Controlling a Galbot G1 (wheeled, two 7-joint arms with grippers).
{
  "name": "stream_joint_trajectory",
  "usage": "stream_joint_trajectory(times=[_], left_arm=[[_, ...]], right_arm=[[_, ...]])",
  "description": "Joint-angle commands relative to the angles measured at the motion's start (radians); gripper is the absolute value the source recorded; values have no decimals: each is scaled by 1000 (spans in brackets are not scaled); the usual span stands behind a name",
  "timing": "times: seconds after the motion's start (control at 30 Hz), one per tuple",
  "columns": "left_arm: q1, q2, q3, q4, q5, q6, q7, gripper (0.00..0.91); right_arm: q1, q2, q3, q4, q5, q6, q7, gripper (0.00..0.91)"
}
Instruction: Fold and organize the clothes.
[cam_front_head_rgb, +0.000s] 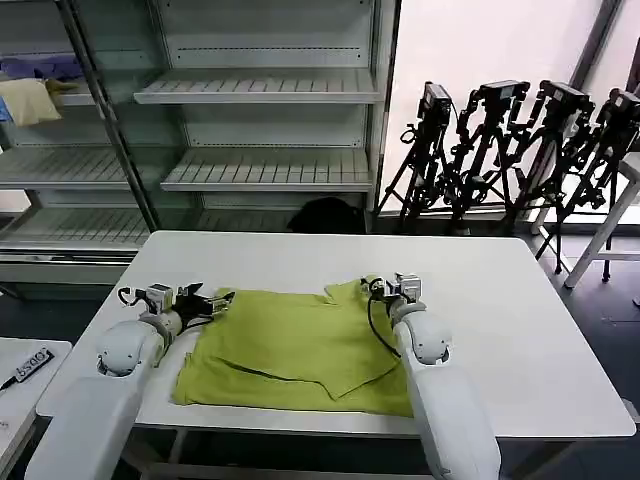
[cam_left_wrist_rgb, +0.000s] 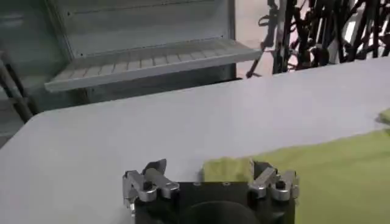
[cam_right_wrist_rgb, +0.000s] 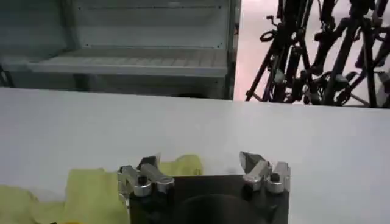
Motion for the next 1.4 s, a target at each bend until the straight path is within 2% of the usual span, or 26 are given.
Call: stream_joint_trajectory(times=[0.03, 0.17, 0.2, 0.23, 0.27, 0.3, 0.33, 0.43, 0.53, 0.6, 0.7, 0.73, 0.77, 0.8, 0.83, 0.87, 0.93, 1.23, 1.4], left_arm=[[-18, -3, 7, 51, 1, 2, 3, 846], [-20, -2, 9, 50, -1, 2, 7, 685], [-20, -3, 10, 50, -1, 2, 7, 554], [-20, -2, 11, 49, 0, 2, 8, 494], [-18, -2, 11, 48, 1, 2, 9, 393], [-17, -2, 11, 48, 1, 2, 10, 343], [-16, -2, 11, 46, 1, 2, 12, 232], [-9, -2, 9, 42, 2, 2, 18, 171], [-5, -1, 8, 38, 2, 2, 21, 71], [-2, -1, 8, 35, 3, 2, 22, 30], [2, -1, 8, 29, 4, 2, 24, 20], [5, 0, 8, 24, 4, 2, 25, 20], [7, 0, 7, 22, 4, 2, 25, 20], [9, -1, 6, 20, 4, 2, 26, 20], [11, 0, 5, 16, 4, 2, 26, 20], [12, 0, 4, 13, 3, 2, 26, 20], [16, 1, 2, 7, 3, 2, 27, 20], [27, 3, -3, -3, 1, 2, 31, 10], [26, 4, -8, -23, -22, 2, 22, 0]], right_arm=[[12, 5, -3, -26, -4, 0, -1, 907], [12, 3, -8, -22, -5, -1, -3, 907], [11, 3, -8, -22, -6, -1, -3, 907], [10, 3, -9, -22, -10, -1, -4, 907], [9, 3, -10, -23, -14, -1, -4, 907], [9, 2, -10, -23, -14, -1, -4, 907], [8, 2, -10, -23, -14, -1, -4, 907], [4, -4, -11, -18, -14, -1, -4, 907], [2, -9, -15, -14, -15, -2, -5, 877], [1, -12, -16, -13, -14, -1, -7, 806], [0, -11, -17, -15, -13, -2, -10, 705], [-1, -11, -20, -16, -13, -2, -12, 615], [-1, -10, -21, -15, -13, -2, -13, 564], [-2, -9, -23, -15, -13, -2, -14, 343], [-3, -7, -25, -14, -11, -2, -15, 252], [-5, -5, -26, -12, -8, -3, -17, 111], [-8, -3, -31, -9, -7, -3, -17, 0], [-20, -4, -34, 9, -4, -3, -20, 0], [-24, -9, -36, 46, 41, -1, -6, 0]])
